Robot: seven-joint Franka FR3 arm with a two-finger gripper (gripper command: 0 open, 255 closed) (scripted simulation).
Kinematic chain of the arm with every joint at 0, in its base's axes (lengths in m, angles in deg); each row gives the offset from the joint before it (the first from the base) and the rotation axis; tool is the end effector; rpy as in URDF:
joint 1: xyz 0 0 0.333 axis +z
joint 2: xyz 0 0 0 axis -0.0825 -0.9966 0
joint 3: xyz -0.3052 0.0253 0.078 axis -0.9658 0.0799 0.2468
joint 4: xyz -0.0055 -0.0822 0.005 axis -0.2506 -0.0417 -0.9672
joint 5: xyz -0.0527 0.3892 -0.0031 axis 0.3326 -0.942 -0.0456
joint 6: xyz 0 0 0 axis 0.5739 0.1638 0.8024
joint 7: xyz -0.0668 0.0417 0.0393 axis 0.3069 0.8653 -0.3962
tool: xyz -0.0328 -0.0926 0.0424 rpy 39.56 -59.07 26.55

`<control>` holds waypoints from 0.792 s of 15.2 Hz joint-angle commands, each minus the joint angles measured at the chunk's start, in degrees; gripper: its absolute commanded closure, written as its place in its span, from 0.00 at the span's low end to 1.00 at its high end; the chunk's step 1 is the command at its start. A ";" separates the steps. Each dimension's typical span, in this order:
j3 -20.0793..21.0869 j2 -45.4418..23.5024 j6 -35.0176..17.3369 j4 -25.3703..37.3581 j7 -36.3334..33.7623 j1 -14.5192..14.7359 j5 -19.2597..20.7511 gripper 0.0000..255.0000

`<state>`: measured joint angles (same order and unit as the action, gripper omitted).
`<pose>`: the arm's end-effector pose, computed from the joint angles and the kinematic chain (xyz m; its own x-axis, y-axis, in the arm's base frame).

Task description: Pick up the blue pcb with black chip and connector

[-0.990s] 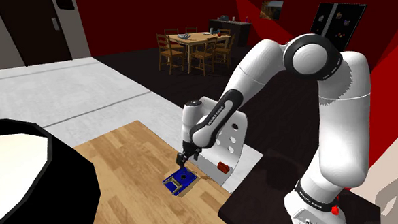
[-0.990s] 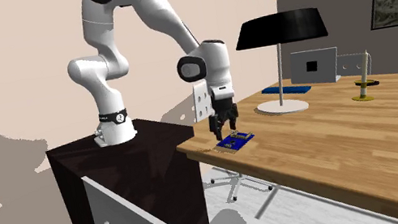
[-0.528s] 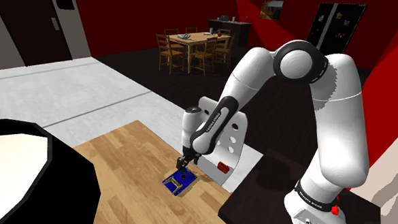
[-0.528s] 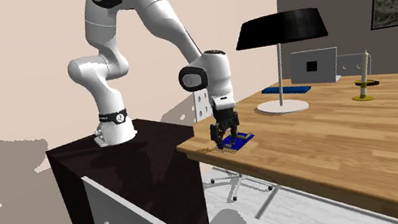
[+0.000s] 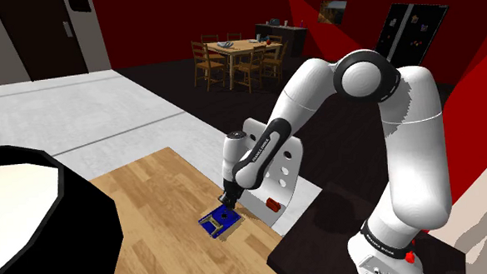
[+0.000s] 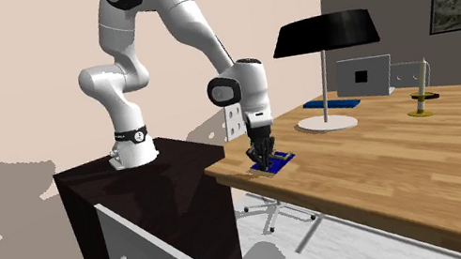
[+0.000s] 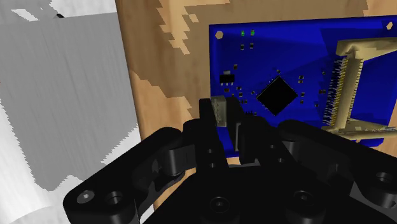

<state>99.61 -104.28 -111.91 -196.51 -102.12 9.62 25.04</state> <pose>0.4969 0.1718 0.1399 0.9992 -0.0163 -0.0368 -0.0193 -0.9964 -0.0824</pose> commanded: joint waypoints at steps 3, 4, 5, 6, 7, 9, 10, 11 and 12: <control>0.22 0.74 0.56 -0.21 0.09 -0.18 -0.20 1.00; 0.46 1.53 1.15 -0.40 0.20 -0.37 -0.41 1.00; 0.69 2.31 1.75 -0.57 0.30 -0.56 -0.63 1.00; 0.92 3.08 2.36 -0.74 0.42 -0.75 -0.86 1.00; 1.15 3.85 2.97 -0.89 0.53 -0.93 -1.10 1.00; 1.59 5.39 4.21 -1.16 0.78 -1.28 -1.58 1.00; 1.81 6.14 4.85 -1.28 0.91 -1.44 -1.84 1.00; 2.02 6.90 5.49 -1.38 1.04 -1.61 -2.09 1.00; 2.22 7.65 6.14 -1.47 1.17 -1.77 -2.35 1.00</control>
<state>101.59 -97.45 -106.55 -197.94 -101.02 7.97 22.97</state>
